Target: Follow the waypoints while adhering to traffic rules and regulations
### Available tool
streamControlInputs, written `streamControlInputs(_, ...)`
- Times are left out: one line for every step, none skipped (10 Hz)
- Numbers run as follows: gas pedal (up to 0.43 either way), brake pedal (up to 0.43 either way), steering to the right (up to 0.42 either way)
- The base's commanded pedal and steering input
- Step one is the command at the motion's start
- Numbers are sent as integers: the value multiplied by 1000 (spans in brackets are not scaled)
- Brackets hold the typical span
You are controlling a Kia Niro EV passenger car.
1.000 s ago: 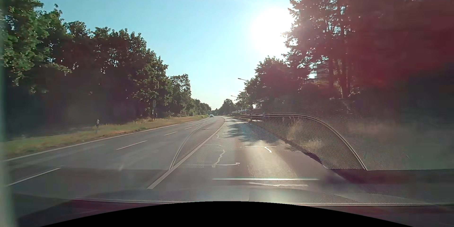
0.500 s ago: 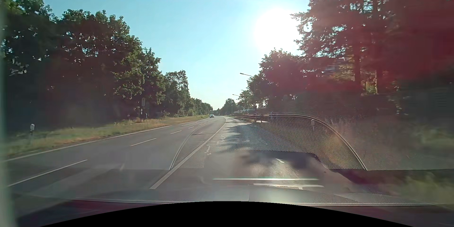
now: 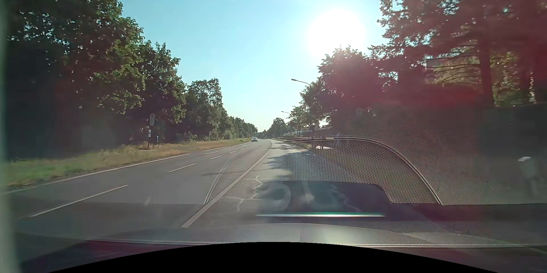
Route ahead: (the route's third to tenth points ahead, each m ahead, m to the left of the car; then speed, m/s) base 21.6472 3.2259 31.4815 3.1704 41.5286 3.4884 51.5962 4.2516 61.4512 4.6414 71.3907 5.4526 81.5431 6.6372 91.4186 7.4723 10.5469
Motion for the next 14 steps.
streamControlInputs(150,0,-9)
streamControlInputs(130,0,-9)
streamControlInputs(118,0,-8)
streamControlInputs(118,0,-8)
streamControlInputs(110,0,-7)
streamControlInputs(110,0,-7)
streamControlInputs(98,0,-7)
streamControlInputs(79,0,-7)
streamControlInputs(67,0,-7)
streamControlInputs(67,0,-7)
streamControlInputs(59,0,-7)
streamControlInputs(47,0,-7)
streamControlInputs(39,0,-7)
streamControlInputs(39,0,-8)
